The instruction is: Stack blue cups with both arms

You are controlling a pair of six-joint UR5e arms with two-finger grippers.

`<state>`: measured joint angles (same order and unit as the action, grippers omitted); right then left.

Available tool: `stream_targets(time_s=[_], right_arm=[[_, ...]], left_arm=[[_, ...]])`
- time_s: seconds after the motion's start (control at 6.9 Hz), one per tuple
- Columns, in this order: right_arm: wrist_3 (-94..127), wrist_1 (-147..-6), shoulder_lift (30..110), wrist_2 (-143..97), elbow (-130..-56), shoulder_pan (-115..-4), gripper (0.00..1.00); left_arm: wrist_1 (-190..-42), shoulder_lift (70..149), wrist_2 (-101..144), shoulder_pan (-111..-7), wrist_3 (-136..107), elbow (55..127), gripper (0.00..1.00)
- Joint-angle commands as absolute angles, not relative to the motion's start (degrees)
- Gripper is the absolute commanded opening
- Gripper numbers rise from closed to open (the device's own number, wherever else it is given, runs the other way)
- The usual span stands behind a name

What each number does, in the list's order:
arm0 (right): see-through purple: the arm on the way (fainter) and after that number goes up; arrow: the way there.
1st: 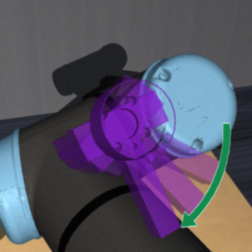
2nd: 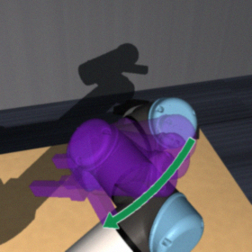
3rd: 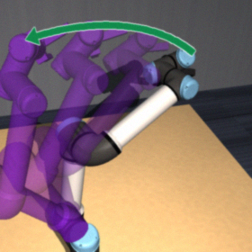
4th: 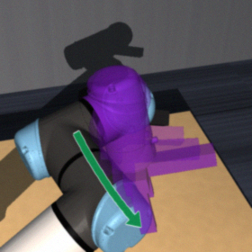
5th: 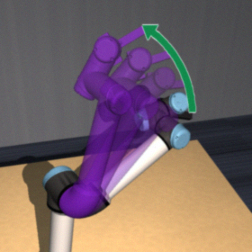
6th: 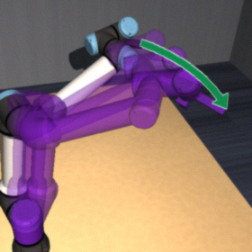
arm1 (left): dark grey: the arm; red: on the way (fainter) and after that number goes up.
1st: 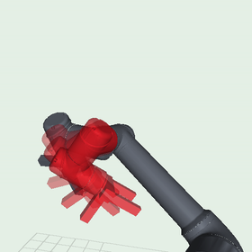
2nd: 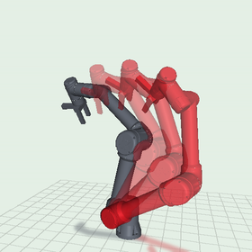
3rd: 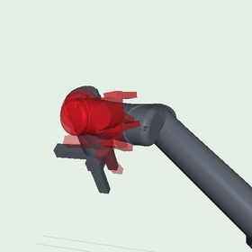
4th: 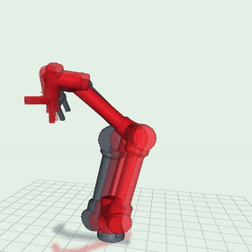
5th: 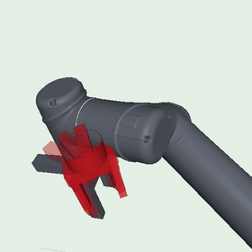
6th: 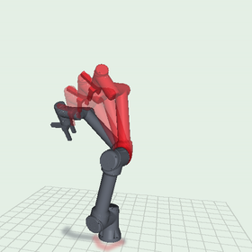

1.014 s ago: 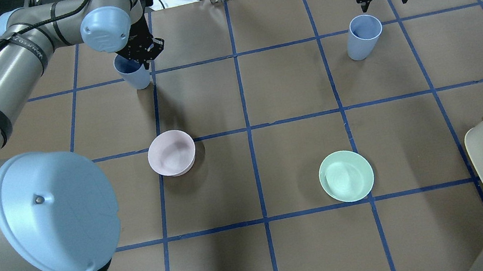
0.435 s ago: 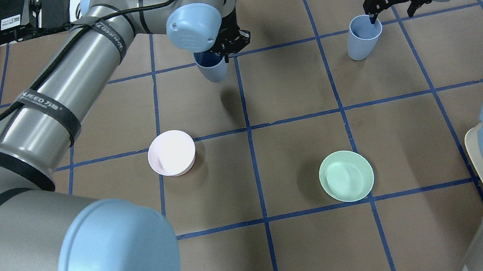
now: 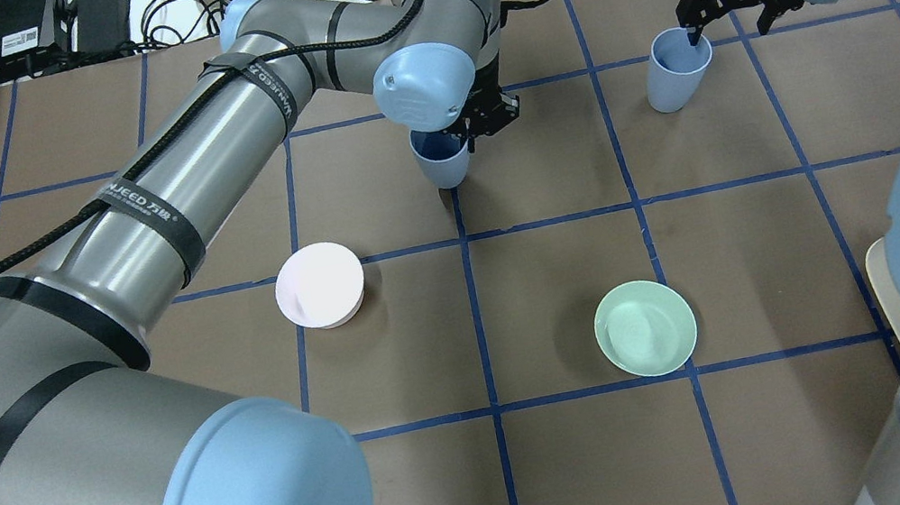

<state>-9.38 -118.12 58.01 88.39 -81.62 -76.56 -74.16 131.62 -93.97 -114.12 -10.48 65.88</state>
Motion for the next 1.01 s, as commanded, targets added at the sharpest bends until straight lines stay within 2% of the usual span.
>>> stream_targets(time_s=[0.0,0.29,0.43,0.58,0.72,0.87], right_arm=[[-9.4,-117.95,56.95,88.33,-81.56,-76.55,1.0],[-9.41,-117.86,56.69,88.24,-81.65,-76.55,1.0],[-9.4,-117.6,56.52,86.94,-81.82,-76.55,0.95],[-9.32,-117.42,56.17,85.88,-81.74,-76.55,0.65],[-9.58,-117.16,56.16,86.04,-81.74,-76.55,0.26],[-9.58,-116.2,56.25,86.04,-81.65,-76.55,0.0]], left_arm=[[-74.27,131.31,-93.78,-113.91,-10.46,65.57,1.0],[-83.09,124.41,-91.87,-112.42,-10.46,63.99,1.0],[-91.85,118.97,-90.89,-111.63,-10.46,63.38,1.0],[-98.2,113.17,-90.79,-111.01,-11.94,64.24,1.0],[-99.65,107.98,-90.79,-110.74,-16.22,67.55,1.0],[-99.06,103.41,-90.88,-110.66,-20.26,74.03,1.0]])
